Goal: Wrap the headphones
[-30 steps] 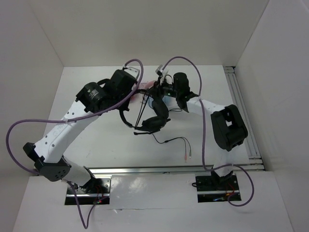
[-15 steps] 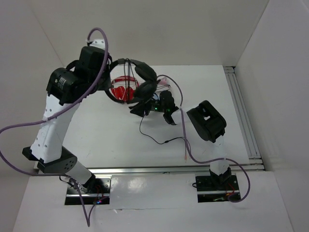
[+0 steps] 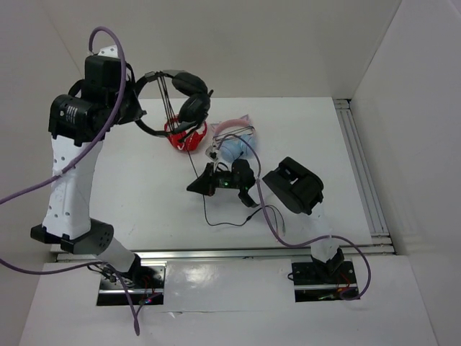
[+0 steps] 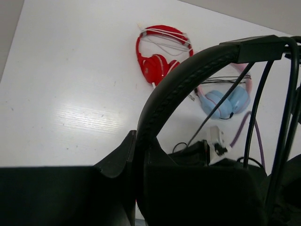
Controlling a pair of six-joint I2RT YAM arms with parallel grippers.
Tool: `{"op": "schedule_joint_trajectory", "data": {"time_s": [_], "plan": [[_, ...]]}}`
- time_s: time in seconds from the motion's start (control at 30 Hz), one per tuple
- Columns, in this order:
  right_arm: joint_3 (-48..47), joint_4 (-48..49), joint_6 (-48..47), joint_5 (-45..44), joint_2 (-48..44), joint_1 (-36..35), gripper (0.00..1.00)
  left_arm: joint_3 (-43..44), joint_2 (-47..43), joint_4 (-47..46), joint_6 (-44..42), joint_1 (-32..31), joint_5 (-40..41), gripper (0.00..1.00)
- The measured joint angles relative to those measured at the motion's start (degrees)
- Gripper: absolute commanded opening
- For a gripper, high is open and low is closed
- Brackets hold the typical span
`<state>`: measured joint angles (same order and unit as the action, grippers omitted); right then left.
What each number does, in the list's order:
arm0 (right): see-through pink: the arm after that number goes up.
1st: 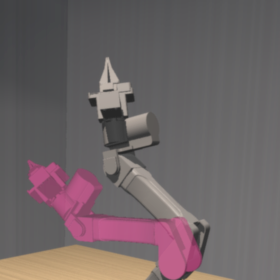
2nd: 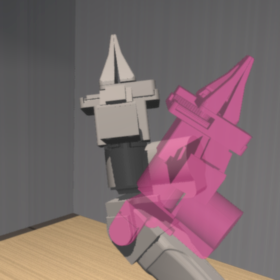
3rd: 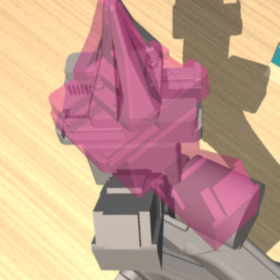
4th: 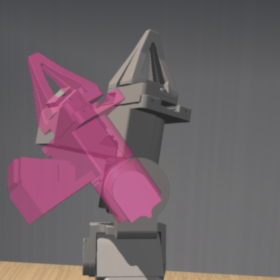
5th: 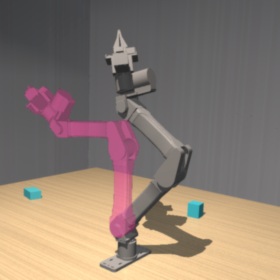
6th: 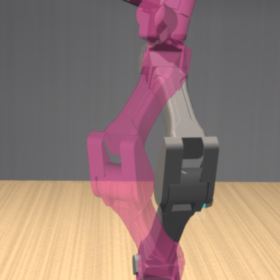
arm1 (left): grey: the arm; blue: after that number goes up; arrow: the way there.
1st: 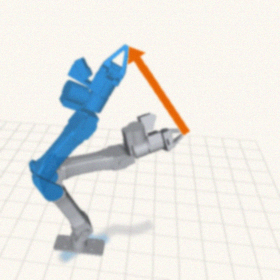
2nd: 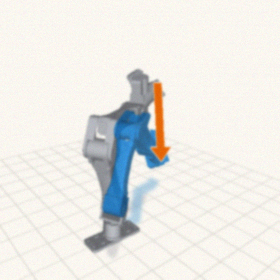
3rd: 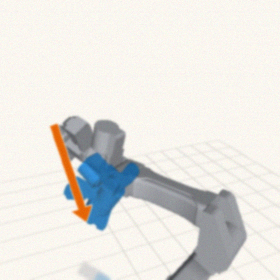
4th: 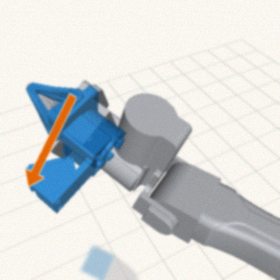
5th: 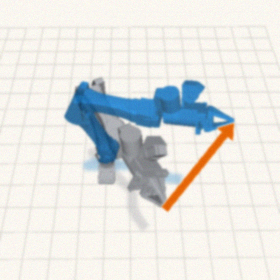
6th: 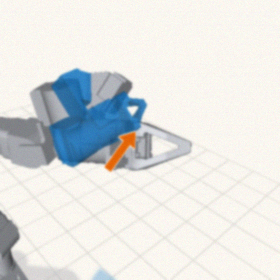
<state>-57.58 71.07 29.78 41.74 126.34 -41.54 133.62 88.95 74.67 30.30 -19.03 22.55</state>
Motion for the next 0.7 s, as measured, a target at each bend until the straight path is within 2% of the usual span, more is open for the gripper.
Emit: {"op": "schedule_joint_trajectory", "data": {"time_s": [0.07,0.23,0.3,0.4,0.5,0.7], "plan": [[2.3,1.7,0.0,0.0,-0.3,-0.8,0.04,0.0,0.9,0.2,-0.1,3.3,-1.0,0.0],[11.8,2.9,-1.9,-0.9,-6.8,-2.4,0.04,-0.7,5.0,1.5,-0.2,10.6,-1.6,0.0],[15.2,0.8,-3.7,-0.9,-11.7,-3.6,0.04,-4.0,5.5,0.4,0.0,11.7,-0.7,0.0],[16.9,-9.5,-9.1,-2.6,-21.7,-7.8,0.0,-10.2,5.3,-3.2,1.8,12.0,3.1,0.0],[14.0,-20.9,-13.9,-4.1,-30.1,-13.1,0.0,-16.2,5.2,-5.8,4.6,11.6,6.8,0.0],[3.1,-37.9,-19.3,-2.5,-35.8,-17.4,0.0,-22.3,5.4,-6.8,10.0,10.6,11.1,0.0]]}}
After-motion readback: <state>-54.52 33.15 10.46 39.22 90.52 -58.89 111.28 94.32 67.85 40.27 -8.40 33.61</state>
